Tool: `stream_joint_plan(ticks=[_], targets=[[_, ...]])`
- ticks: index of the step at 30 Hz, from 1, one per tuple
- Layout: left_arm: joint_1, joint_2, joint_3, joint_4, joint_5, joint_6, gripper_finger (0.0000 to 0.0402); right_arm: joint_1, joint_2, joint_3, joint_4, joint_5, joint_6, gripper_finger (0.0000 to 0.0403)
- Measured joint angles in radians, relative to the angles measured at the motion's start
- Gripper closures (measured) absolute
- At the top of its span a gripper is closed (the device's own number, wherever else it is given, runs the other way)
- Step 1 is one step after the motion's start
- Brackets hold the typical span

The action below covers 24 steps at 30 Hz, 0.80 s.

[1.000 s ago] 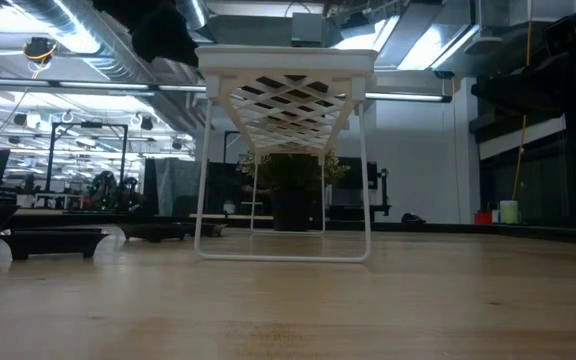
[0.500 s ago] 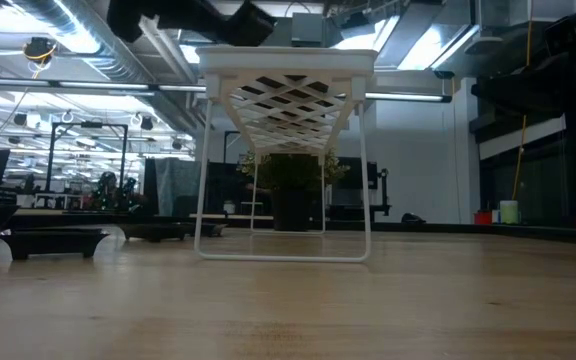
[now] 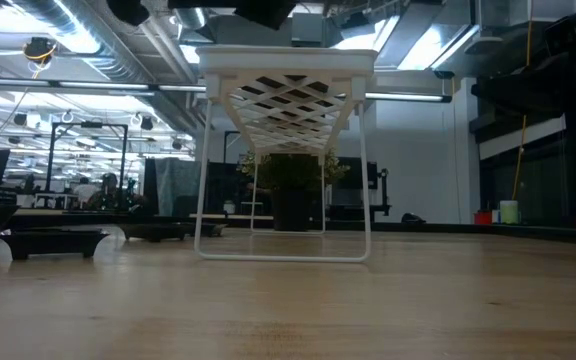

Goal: Pick & Place Mini shaped plates
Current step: Stack the square plate on top of the square plate on the shelf

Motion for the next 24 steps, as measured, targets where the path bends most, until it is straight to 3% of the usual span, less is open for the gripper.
stream_joint_plan(ticks=[11, 24], targets=[[-0.054, 0.19, 0.14, -0.03, 0.007, -0.018, 0.04, 0.0, 0.0, 0.0, 0.0, 0.0, 0.0, 0.0301], [-0.096, 0.299, 0.158, -0.085, -0.05, -0.139, 0.0399, 0.0, 0.0, 0.0, 0.0, 0.0, 0.0, 0.0301]])
